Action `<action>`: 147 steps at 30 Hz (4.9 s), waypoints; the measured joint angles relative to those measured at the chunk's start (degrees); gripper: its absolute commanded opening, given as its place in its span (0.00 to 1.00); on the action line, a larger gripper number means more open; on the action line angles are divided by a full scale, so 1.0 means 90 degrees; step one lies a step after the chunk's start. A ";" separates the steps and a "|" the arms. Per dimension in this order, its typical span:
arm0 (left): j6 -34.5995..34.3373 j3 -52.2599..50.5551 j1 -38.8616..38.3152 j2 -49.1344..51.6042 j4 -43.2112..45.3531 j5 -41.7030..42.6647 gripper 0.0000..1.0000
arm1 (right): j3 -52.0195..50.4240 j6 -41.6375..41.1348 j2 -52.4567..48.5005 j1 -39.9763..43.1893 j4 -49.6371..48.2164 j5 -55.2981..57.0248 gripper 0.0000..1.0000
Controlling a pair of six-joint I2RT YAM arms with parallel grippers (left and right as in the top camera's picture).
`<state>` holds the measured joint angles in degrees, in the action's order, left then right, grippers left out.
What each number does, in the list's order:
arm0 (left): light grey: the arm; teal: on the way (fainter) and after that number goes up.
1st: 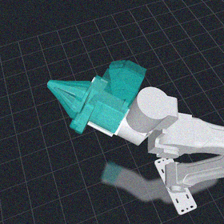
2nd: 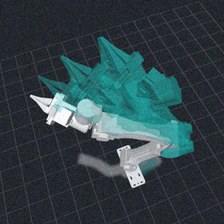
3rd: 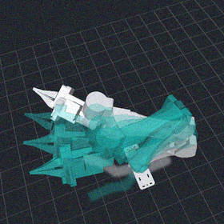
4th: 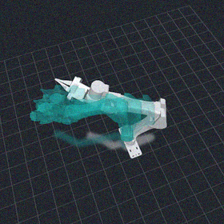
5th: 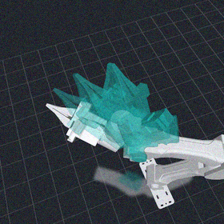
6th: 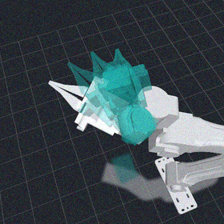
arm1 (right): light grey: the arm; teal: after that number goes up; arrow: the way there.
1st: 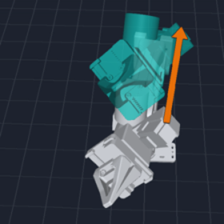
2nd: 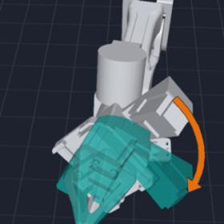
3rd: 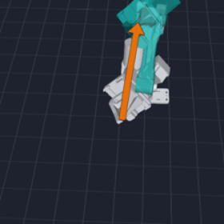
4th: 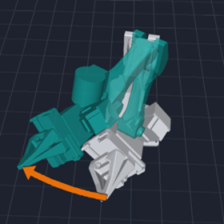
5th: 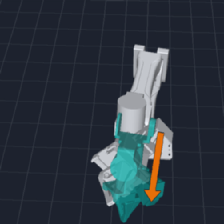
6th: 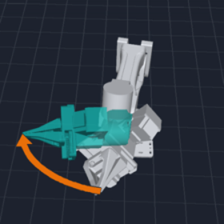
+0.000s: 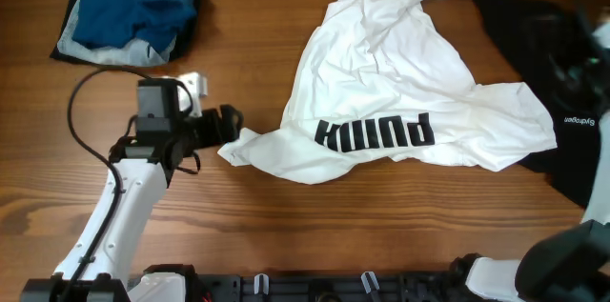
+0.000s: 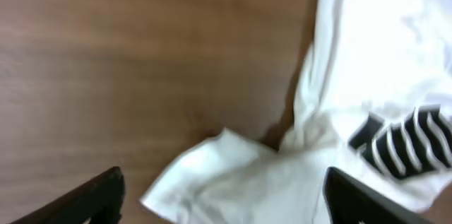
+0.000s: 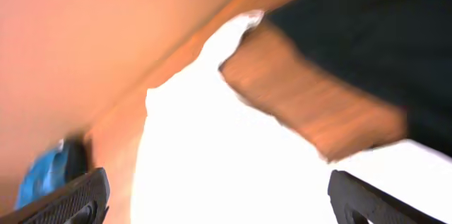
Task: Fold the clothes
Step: 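Grasp the T-shirt's left edge with the left gripper, right holds right edge, then lift the T-shirt with both grippers and lay it flat toward the robot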
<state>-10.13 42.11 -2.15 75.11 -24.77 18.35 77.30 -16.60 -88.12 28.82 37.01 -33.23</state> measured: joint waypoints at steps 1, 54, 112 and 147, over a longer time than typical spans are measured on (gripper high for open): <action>-0.0007 -0.0002 -0.0117 0.0000 -0.0141 0.0012 0.80 | -0.0005 0.0036 -0.0010 -0.0126 0.0126 0.0007 1.00; -0.1416 0.0051 0.1163 0.1671 0.1520 -0.1226 0.04 | -0.3198 0.0085 -0.0044 -0.0923 0.1013 0.1659 0.78; -0.1015 0.4367 0.1154 -0.4641 0.0508 -0.1246 0.04 | 0.5574 0.0597 0.3288 0.0209 0.3179 0.1576 0.04; -0.0860 0.4316 0.0005 0.5042 0.4889 -0.1447 0.09 | 0.5510 0.0750 -0.6348 -0.2616 -0.0357 0.2195 0.13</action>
<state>-17.87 80.95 -2.11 120.49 19.22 5.32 126.89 -9.85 -145.25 5.28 33.80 -13.47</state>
